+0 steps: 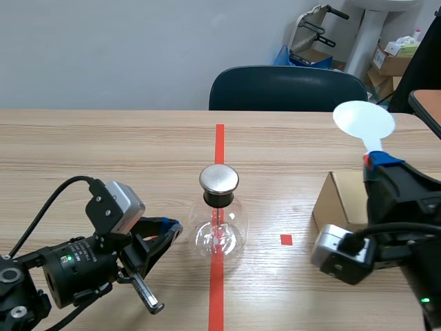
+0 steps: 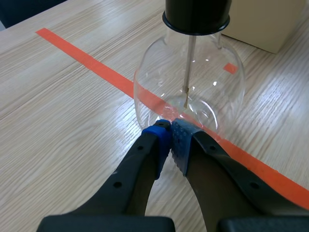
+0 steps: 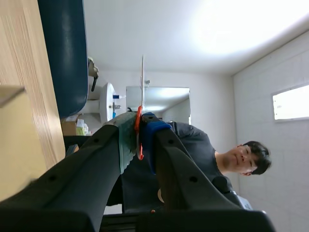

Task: Do the electroscope experiment

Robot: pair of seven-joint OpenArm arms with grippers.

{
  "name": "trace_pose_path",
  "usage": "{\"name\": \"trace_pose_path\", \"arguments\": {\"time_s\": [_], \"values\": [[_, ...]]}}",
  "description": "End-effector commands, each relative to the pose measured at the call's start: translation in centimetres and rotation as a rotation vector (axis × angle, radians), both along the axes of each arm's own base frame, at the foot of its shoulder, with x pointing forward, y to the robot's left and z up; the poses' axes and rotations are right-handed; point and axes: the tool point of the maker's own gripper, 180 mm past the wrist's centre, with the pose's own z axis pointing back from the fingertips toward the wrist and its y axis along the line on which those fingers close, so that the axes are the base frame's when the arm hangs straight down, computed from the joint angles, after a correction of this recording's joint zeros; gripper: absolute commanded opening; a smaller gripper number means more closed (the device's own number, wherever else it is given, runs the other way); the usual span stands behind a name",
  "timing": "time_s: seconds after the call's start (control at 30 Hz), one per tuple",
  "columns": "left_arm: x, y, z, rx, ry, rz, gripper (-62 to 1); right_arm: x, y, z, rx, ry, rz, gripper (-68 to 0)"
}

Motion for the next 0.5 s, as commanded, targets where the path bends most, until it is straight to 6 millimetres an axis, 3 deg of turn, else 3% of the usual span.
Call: {"name": "trace_pose_path", "arguments": {"time_s": [0.0,0.3,0.47], "values": [[0.5,-0.6,1.0,-0.037,-0.026,0.001,-56.9,0.8,0.0,1.5,-0.002,-0.067,-0.013,-65.5],[0.6,0.0,0.2,-0.029,-0.014,0.011,-56.9,1.8,3.0,1.6,0.015,-0.074,-0.028,-65.6],[0.6,0.2,0.3,-0.030,-0.019,0.010,-56.9,2.0,4.1,0.2,0.036,-0.012,-0.040,-65.6]]}}
